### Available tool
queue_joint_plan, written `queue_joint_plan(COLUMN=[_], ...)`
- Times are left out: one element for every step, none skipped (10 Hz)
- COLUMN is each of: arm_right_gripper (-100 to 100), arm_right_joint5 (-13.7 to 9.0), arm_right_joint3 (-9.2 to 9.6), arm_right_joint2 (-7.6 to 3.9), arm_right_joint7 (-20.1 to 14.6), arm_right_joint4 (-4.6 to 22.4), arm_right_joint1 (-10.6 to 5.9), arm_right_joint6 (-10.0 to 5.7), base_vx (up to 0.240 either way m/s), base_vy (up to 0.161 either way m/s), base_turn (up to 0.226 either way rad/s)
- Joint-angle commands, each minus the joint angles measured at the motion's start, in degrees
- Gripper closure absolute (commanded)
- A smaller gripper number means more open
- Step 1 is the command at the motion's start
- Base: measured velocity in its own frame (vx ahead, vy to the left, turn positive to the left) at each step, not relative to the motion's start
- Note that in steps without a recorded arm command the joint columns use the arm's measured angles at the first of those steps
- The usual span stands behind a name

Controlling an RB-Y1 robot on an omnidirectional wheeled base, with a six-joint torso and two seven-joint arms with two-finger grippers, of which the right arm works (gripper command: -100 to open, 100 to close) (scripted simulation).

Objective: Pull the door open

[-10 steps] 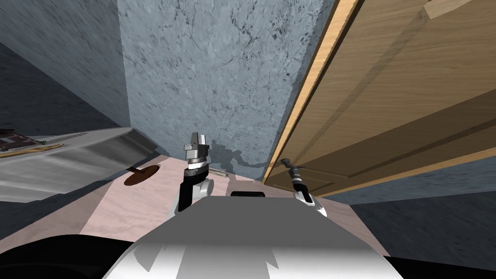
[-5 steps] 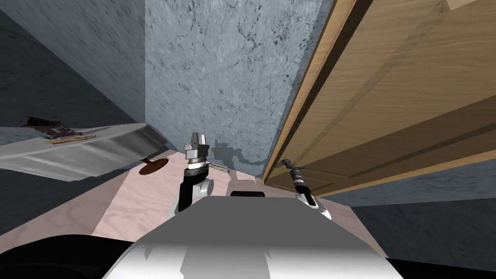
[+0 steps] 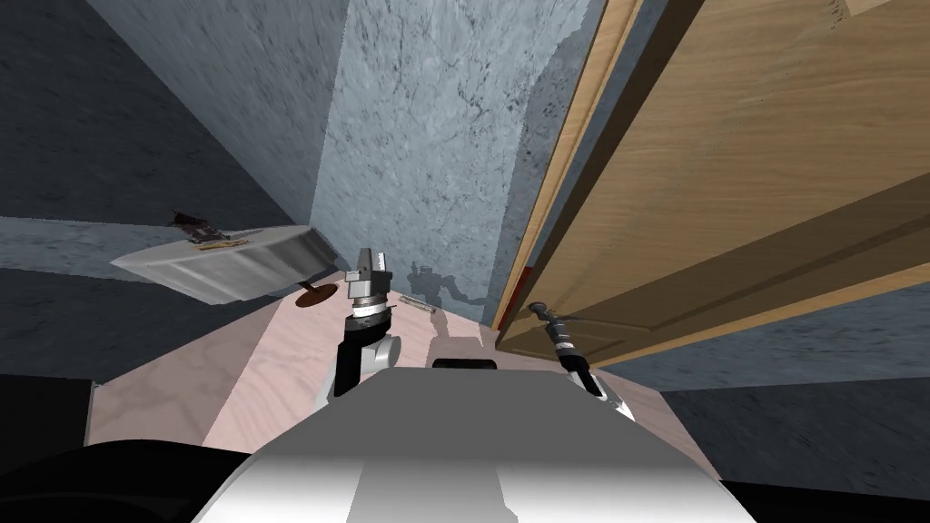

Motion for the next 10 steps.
queue_joint_plan(arm_right_gripper=[100,100,100,100,100,100,100,100,100,100], arm_right_joint5=[0.0,0.23,0.27,0.37,0.48,0.53,0.64,0.74,0.83,0.91], arm_right_joint3=[0.0,0.66,0.78,1.06,1.35,1.51,1.8,2.09,2.34,2.54], arm_right_joint2=[0.0,-0.8,-1.03,-1.53,-2.07,-2.34,-2.88,-3.39,-3.84,-4.21], arm_right_joint7=[0.0,-1.08,-1.31,-1.83,-2.39,-2.67,-3.23,-3.76,-4.24,-4.61], arm_right_joint4=[0.0,0.37,0.41,0.52,0.63,0.68,0.79,0.9,0.99,1.07], arm_right_joint1=[0.0,1.1,1.36,1.93,2.55,2.86,3.48,4.07,4.59,5.01], arm_right_joint6=[0.0,-1.8,-2.23,-3.18,-4.2,-4.72,-5.75,-6.73,-7.59,-8.29], base_vx=[-0.106,-0.142,-0.198,-0.18,-0.19,-0.178,-0.158,-0.204,-0.222,-0.179], base_vy=[-0.028,-0.027,-0.052,-0.055,-0.065,-0.046,-0.056,-0.069,-0.031,-0.038], base_turn=[0.03,0.165,0.137,0.146,0.126,0.101,0.119,0.16,0.167,0.097])
